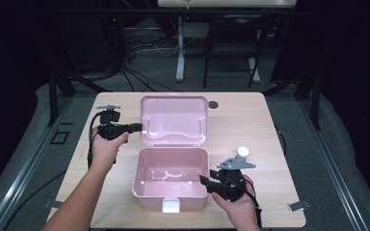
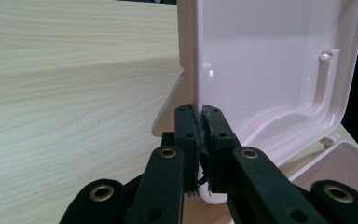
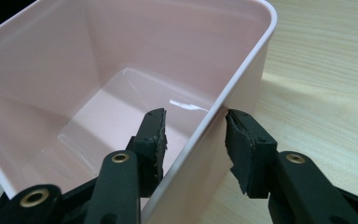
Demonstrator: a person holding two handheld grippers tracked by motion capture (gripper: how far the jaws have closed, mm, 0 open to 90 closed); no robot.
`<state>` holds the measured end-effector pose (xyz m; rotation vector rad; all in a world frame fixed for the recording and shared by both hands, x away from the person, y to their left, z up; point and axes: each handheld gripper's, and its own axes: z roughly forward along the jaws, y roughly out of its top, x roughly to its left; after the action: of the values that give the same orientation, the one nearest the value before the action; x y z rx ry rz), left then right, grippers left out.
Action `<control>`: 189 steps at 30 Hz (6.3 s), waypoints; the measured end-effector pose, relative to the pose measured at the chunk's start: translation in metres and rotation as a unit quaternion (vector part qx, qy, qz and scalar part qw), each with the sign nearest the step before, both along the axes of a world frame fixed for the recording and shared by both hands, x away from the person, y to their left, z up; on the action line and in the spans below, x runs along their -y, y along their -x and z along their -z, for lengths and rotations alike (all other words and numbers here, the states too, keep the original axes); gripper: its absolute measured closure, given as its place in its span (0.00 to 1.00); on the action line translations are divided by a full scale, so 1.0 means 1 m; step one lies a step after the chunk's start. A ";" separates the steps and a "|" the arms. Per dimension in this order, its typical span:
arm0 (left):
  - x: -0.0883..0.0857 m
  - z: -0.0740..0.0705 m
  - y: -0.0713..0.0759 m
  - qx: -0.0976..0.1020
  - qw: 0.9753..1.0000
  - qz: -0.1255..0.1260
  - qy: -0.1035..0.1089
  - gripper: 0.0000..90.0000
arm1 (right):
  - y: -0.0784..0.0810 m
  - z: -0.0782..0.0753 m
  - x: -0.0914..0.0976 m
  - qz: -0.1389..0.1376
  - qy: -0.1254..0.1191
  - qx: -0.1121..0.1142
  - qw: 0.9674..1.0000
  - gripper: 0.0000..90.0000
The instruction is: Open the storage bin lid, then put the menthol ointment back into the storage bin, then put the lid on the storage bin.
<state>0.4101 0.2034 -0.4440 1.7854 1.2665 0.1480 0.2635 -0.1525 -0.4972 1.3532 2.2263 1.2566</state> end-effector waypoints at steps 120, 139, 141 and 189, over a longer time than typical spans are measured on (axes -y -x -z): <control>-0.026 0.027 0.038 0.003 1.000 -0.015 -0.001 0.65 | 0.003 -0.026 0.018 -0.001 -0.023 0.023 0.999 0.63; -0.033 0.042 0.059 0.021 0.998 0.017 -0.050 0.54 | -0.032 -0.055 0.033 0.005 0.069 -0.007 0.998 0.53; -0.033 0.045 0.059 0.015 0.999 0.022 -0.046 0.54 | -0.037 -0.059 0.034 0.003 0.081 -0.010 0.997 0.53; -0.047 0.032 0.068 0.023 0.999 0.014 -0.024 0.53 | -0.143 -0.043 0.069 0.051 0.239 -0.245 0.938 0.42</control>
<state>0.3426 0.2505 -0.4761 1.8307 1.2135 0.2042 0.4064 -0.2210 -0.4539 1.6641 2.4989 0.3082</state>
